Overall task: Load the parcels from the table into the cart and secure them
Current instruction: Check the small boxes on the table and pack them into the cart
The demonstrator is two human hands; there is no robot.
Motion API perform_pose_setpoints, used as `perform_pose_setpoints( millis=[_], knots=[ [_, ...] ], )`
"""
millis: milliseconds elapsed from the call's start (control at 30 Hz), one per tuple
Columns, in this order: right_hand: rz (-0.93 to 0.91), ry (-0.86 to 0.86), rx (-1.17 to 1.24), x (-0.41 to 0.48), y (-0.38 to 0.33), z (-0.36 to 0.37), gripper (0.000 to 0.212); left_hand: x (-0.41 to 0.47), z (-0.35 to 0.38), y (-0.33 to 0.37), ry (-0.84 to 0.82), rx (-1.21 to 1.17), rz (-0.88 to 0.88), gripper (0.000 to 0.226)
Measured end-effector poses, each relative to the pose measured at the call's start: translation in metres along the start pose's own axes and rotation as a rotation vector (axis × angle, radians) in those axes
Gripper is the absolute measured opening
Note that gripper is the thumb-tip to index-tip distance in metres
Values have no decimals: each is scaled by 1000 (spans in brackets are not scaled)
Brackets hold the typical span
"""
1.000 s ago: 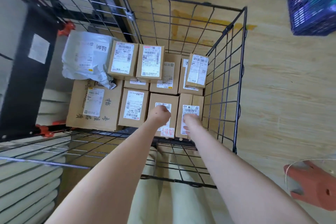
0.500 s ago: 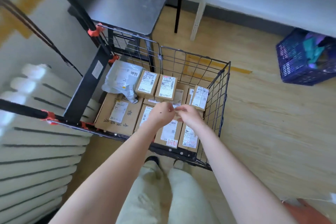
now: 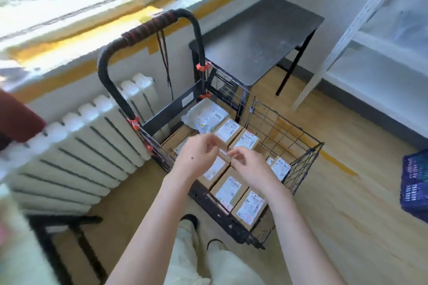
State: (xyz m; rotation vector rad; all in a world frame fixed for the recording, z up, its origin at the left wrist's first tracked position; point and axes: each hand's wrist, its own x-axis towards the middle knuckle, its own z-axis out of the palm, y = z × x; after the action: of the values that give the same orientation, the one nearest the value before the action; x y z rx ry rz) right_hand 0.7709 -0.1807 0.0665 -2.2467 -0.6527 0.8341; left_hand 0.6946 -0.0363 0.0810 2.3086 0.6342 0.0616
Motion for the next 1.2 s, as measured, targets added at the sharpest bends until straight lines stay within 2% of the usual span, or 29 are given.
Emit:
perform_pose_setpoints(
  millis=[100,367,600,867,1200],
  knots=[
    [-114,-63,-129,-11,-17,-5,20,-30,-18,1,112,44,-39,12],
    [-410,-213,-335,-42,-84,21,20,-121,-59,-8,385,32,-170,10],
    [-664,-280,-355,-84,-156,74,18,-211,-112,-32,577,95,-193,6],
    [-875,-350,-287,-182,-231,172,16,-360,-165,-89,772,140,-272,4],
    [-1063,-537,-236,-311,-282,330,15,-552,-193,-174,971,115,-528,6]
  ],
)
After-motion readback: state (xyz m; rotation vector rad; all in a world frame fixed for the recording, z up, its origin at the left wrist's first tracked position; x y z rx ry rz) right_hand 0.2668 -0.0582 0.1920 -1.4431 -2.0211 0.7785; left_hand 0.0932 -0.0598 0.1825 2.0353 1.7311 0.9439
